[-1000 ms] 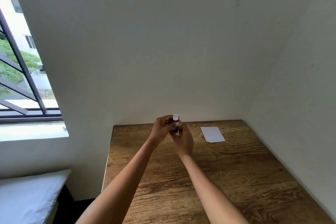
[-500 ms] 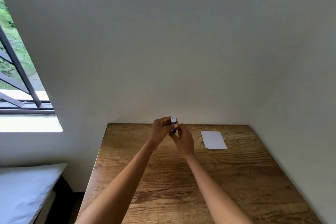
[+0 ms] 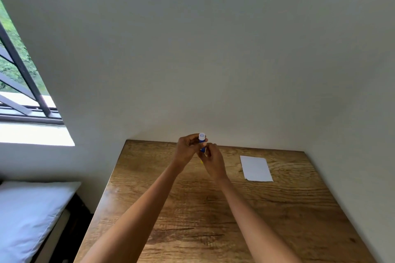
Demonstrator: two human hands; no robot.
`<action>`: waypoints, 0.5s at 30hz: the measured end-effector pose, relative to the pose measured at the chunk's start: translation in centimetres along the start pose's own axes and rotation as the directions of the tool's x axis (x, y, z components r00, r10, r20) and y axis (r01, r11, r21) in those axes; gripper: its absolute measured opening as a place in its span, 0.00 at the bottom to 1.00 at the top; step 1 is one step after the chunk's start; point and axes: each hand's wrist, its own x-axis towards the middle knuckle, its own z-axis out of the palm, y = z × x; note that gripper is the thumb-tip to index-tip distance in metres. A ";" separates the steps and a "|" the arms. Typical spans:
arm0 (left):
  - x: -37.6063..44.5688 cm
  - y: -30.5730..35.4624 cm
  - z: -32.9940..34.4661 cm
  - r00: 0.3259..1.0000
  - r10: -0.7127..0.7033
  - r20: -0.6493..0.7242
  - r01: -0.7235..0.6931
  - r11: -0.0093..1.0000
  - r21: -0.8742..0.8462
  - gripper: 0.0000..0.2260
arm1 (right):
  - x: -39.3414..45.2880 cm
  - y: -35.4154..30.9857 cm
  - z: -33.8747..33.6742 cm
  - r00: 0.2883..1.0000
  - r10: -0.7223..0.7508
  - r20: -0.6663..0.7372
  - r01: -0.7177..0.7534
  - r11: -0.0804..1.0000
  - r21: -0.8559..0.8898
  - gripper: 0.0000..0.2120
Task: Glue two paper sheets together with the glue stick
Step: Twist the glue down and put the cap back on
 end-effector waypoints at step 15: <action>0.9 -1.2 1.0 0.996 0.054 -0.068 -0.050 0.997 0.055 0.12 | 1.7 1.7 0.5 0.999 -0.018 -0.044 0.017 1.000 -0.010 0.04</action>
